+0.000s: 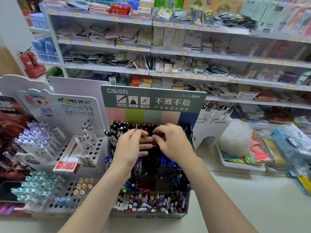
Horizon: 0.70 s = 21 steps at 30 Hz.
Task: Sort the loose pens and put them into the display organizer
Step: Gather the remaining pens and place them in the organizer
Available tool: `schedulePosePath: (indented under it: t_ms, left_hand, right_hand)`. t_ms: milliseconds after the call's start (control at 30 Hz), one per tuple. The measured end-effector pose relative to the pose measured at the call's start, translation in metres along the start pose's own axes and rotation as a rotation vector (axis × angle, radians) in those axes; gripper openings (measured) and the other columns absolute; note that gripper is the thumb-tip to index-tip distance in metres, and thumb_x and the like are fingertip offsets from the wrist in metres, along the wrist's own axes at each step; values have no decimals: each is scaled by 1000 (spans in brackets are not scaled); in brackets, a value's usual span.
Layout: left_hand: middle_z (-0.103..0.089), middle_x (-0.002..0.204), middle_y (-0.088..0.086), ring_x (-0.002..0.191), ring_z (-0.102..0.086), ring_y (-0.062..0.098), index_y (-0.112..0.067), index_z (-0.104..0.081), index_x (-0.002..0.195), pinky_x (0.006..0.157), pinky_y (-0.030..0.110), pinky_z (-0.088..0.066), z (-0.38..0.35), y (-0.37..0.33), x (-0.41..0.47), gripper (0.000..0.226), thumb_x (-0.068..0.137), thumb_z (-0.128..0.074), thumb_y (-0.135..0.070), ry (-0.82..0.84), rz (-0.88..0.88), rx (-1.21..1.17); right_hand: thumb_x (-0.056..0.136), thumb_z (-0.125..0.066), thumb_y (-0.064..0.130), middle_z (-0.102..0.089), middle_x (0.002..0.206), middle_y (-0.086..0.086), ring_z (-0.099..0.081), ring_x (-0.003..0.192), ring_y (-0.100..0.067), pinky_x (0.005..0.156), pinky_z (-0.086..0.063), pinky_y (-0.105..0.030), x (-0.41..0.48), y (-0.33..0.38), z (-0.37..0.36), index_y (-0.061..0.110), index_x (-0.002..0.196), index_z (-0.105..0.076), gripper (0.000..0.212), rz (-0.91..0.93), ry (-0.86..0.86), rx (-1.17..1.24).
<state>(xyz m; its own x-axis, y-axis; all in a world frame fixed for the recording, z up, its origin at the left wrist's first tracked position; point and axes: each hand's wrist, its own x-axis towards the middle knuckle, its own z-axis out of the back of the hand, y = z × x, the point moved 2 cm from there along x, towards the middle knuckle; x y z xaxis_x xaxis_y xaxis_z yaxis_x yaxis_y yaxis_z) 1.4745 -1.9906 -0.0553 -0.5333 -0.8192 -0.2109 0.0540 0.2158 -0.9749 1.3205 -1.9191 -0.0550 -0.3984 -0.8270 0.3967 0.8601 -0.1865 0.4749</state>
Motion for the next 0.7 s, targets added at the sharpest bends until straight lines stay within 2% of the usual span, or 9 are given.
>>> schedulePosePath:
  t_ms: [33, 100, 200, 267, 433, 500, 567, 633, 700]
  left_hand:
    - [-79, 89, 3, 74, -73, 20, -14, -71, 113, 71, 41, -57, 1, 1, 1, 32, 113, -41, -23, -20, -27, 37]
    - [-65, 79, 1, 61, -53, 14, -21, -73, 113, 60, 34, -44, 5, 6, 6, 28, 112, -44, -23, -50, -69, 107]
    - [-50, 81, 3, 59, -39, 12, -27, -72, 116, 56, 30, -32, 10, 12, 8, 32, 108, -43, -16, -59, -45, 95]
    - [-47, 80, 5, 62, -41, 14, -23, -73, 118, 59, 33, -35, 13, 14, 7, 40, 105, -39, -9, -49, -14, 32]
    - [-57, 92, 9, 82, -64, 22, -11, -69, 127, 81, 37, -59, 16, 13, -5, 31, 112, -43, -3, 64, -2, -194]
    - [-65, 99, 9, 93, -71, 24, -15, -71, 127, 89, 39, -61, 21, 14, -6, 28, 111, -51, -7, 66, -29, -194]
    - [-71, 103, 8, 99, -72, 24, -18, -73, 125, 90, 41, -61, 25, 17, -6, 25, 109, -56, -10, 56, -60, -178]
    - [-74, 105, 9, 100, -73, 26, -16, -72, 125, 87, 40, -61, 27, 19, -5, 22, 107, -60, -11, 58, -62, -227]
    - [-74, 105, 10, 99, -74, 28, -12, -70, 124, 82, 37, -62, 28, 22, -7, 20, 105, -64, -11, 51, -64, -294]
  right_hand:
    - [97, -72, 29, -72, 99, -4, -67, 91, -28, 83, -56, -42, -3, 2, -3, 22, 114, -80, 20, 37, 37, -33]
    - [98, -71, 33, -68, 96, -7, -63, 90, -34, 77, -53, -45, -3, -2, -7, 24, 117, -80, 22, 38, -62, -211]
    - [100, -69, 34, -61, 97, -9, -54, 92, -37, 75, -49, -46, -6, -7, -12, 26, 114, -79, 19, 42, -171, -358]
    - [101, -65, 35, -62, 101, -7, -51, 95, -35, 78, -46, -46, -11, -7, -18, 29, 117, -78, 21, 126, -113, -374]
    - [94, -76, 36, -59, 96, -5, -49, 92, -33, 75, -40, -43, -13, -6, -10, 30, 111, -81, 19, 7, -246, -391]
    - [96, -72, 32, -60, 104, -2, -50, 97, -28, 79, -42, -42, -20, 6, -8, 26, 115, -79, 21, 38, -261, -269]
    - [99, -69, 27, -66, 100, 6, -59, 95, -17, 82, -48, -36, -34, 21, 1, 23, 108, -76, 12, -20, -278, 40]
    - [101, -67, 28, -71, 85, 12, -67, 80, -10, 73, -55, -30, -52, 34, 4, 25, 104, -72, 6, -151, -152, 371]
    - [103, -65, 32, -73, 78, 6, -70, 69, -14, 66, -59, -36, -73, 43, 0, 31, 116, -67, 13, -227, 48, 491]
